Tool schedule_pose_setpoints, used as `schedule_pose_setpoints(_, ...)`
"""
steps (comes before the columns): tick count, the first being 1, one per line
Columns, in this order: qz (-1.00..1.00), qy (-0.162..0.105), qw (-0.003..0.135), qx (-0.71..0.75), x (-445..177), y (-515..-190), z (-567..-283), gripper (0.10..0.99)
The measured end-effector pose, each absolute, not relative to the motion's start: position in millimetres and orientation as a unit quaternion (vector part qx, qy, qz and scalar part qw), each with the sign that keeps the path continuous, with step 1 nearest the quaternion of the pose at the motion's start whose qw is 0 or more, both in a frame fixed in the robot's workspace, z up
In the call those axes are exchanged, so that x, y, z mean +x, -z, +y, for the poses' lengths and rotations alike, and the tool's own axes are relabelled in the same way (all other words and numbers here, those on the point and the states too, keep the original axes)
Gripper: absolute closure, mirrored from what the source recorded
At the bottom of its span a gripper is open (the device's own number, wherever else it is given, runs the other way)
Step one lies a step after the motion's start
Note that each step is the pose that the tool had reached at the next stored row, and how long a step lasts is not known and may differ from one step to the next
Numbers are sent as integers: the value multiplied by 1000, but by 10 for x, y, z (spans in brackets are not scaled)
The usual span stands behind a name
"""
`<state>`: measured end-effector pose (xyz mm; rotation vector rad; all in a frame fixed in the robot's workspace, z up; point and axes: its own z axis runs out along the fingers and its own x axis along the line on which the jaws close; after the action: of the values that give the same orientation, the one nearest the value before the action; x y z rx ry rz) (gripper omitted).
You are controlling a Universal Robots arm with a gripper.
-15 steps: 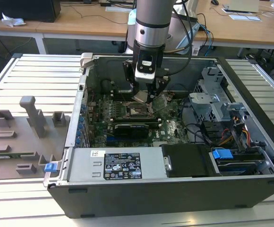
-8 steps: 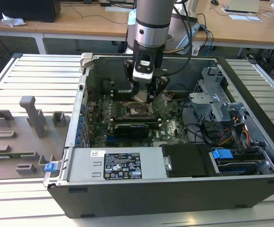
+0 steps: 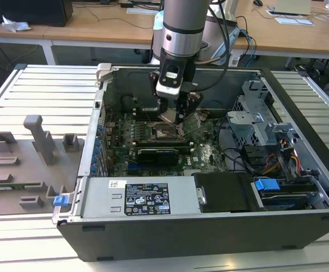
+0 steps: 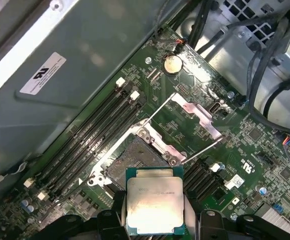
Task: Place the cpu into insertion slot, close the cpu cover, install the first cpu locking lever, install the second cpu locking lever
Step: 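Place the cpu into insertion slot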
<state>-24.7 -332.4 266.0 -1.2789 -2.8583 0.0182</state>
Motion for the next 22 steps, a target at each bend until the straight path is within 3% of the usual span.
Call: schedule_pose_setpoints(22, -862, -6, 5, -508, -247, -2653, -3324, 541)
